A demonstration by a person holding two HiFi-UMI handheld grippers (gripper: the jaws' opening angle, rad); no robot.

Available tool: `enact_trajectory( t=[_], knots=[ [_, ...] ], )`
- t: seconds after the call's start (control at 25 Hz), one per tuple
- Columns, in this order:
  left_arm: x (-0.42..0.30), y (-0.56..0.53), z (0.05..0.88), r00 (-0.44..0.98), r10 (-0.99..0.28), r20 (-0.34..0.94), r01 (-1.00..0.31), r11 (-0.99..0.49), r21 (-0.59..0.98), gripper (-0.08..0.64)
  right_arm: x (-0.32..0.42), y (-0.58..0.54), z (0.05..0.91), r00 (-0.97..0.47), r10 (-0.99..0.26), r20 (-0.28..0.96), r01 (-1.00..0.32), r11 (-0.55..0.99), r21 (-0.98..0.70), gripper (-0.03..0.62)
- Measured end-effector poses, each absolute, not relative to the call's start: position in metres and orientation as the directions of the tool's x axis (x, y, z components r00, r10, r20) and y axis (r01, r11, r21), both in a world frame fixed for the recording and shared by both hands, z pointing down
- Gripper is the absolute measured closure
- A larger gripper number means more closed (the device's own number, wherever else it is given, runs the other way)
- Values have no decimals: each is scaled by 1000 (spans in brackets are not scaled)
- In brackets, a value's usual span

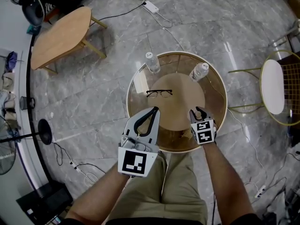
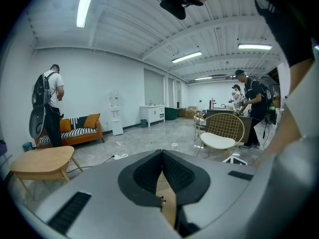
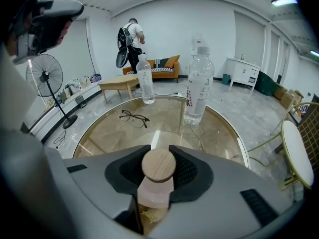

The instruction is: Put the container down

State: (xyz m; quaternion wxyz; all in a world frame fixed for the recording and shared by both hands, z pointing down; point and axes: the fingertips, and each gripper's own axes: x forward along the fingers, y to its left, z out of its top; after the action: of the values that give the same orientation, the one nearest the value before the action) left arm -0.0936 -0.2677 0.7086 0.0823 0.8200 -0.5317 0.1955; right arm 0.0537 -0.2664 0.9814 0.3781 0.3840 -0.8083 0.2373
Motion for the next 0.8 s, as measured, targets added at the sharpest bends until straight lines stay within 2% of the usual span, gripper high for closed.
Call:
enact_trajectory(
  t=[0.8],
  knots=[
    [-93,-269,683,363,-842,398,-898,-430,-91,545,65,-245,1007,-353,-370,859,-791,609,-63,465]
  ],
)
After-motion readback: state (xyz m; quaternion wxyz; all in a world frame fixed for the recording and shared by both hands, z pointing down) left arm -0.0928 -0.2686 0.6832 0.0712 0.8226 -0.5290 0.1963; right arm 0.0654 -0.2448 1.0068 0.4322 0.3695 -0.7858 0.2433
